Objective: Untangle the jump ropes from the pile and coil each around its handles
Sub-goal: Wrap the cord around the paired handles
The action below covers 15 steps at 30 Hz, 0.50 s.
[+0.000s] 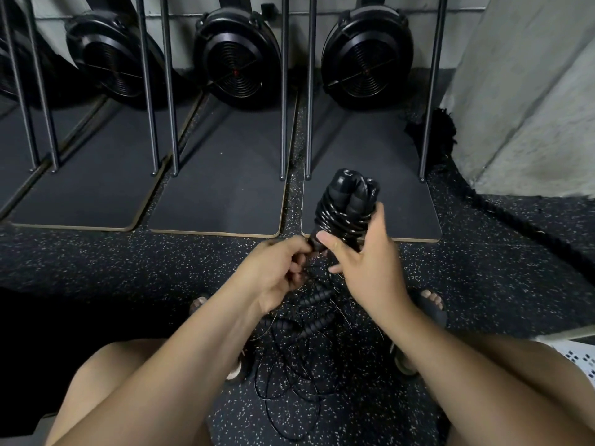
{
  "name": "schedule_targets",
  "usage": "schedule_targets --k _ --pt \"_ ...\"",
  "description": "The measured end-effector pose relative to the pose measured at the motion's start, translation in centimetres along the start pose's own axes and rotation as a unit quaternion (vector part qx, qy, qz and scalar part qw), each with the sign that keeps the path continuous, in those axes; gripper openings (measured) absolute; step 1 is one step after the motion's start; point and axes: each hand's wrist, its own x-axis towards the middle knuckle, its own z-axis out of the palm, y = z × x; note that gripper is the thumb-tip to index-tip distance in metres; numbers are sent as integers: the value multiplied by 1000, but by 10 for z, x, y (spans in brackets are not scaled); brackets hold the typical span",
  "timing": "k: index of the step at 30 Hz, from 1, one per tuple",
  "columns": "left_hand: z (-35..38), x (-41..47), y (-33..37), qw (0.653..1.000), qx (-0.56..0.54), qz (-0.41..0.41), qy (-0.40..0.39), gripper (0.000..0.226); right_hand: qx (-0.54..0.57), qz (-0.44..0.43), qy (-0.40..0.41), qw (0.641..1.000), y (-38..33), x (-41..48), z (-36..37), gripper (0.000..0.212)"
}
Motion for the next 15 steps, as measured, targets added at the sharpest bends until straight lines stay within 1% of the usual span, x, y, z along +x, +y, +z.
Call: schedule_targets --k 1,2,4,8,11,13,14,15 --pt "-1 0 0 999 24 27 18 5 15 15 -11 1000 -1 1 0 51" --pt "-1 0 0 997 44 49 35 5 3 12 -14 1000 0 3 -1 50" --pt "-2 2 1 995 62 64 47 7 -26 -9 -17 999 0 3 -3 49" --pt "-1 4 4 999 38 21 30 4 -101 -61 -8 993 1 -2 -1 47" --pt "0 7 6 998 43 12 39 9 -105 -74 -10 992 -1 0 -1 47" --pt "-2 10 7 999 35 -1 38 22 -82 -69 -43 993 1 3 -5 46" --pt "-4 11 6 999 36 -4 38 25 -71 -64 -65 993 2 5 -7 46" --pt "-5 11 5 998 51 4 45 22 -65 -62 -86 992 1 6 -8 46"
